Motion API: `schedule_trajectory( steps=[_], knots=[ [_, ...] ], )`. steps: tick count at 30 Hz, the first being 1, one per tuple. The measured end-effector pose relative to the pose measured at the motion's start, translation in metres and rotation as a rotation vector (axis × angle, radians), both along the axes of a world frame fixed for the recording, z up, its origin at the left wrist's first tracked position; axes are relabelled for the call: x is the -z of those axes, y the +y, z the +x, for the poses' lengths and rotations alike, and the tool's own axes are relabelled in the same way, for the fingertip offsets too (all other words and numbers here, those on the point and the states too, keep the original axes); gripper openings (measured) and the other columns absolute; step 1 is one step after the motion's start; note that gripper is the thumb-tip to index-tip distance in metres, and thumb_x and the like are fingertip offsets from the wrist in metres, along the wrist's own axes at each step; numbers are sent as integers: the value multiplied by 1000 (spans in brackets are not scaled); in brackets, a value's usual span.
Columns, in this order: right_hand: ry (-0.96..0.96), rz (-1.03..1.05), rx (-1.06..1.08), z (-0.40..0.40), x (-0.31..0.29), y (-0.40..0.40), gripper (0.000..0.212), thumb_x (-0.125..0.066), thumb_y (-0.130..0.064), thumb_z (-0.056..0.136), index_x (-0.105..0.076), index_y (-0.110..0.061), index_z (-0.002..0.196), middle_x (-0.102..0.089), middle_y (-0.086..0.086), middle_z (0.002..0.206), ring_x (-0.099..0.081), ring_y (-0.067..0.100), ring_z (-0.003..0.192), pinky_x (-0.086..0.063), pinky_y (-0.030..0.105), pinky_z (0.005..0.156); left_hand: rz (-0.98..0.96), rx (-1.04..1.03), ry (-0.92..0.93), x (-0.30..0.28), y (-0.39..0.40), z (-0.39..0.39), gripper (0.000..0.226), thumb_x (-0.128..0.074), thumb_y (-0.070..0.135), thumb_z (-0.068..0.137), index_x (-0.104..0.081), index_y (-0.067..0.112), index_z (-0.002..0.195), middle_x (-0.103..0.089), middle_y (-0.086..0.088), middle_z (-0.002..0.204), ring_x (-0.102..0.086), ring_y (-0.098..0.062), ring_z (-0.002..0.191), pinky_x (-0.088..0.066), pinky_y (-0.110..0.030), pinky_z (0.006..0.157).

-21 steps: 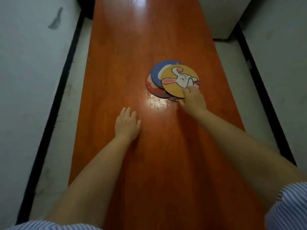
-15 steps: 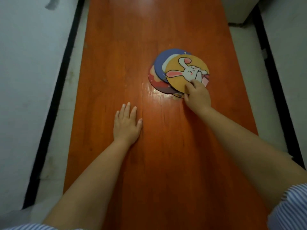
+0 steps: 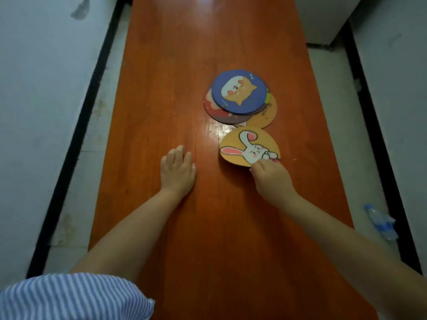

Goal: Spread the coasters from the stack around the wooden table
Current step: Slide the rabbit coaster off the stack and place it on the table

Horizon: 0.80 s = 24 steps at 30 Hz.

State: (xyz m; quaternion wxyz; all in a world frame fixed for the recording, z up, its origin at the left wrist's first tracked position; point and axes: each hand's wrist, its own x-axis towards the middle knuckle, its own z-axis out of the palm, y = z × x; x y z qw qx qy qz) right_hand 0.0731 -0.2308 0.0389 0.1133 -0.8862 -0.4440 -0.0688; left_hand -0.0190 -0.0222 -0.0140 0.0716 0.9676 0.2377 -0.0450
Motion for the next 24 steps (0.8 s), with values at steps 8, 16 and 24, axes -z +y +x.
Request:
schedule_trajectory(
  steps=[8, 16, 24],
  knots=[
    [605, -145, 152, -159, 10, -36, 23, -41, -14, 98, -55, 1, 89, -60, 20, 89, -57, 33, 78, -43, 40, 63, -378, 0, -203, -21, -61, -129, 27, -44, 25, 91, -62, 5, 95, -63, -12, 90, -56, -24, 84, -43, -32, 66],
    [1033, 113, 325, -237, 5, -51, 26, -36, -6, 99, -56, -1, 116, -62, 17, 113, -56, 25, 102, -42, 14, 71, -752, -210, 6, -18, -80, -207, 31, -42, 29, 92, -59, 10, 110, -66, -11, 106, -58, -20, 90, -48, -33, 75],
    [750, 1, 729, -166, 12, -58, 41, -58, -13, 87, -48, 2, 123, -55, 22, 124, -51, 35, 113, -45, 39, 82, -1187, -797, -40, -26, -119, -181, 25, -51, 15, 88, -55, 7, 112, -58, -13, 106, -56, -27, 96, -45, -36, 86]
  ],
)
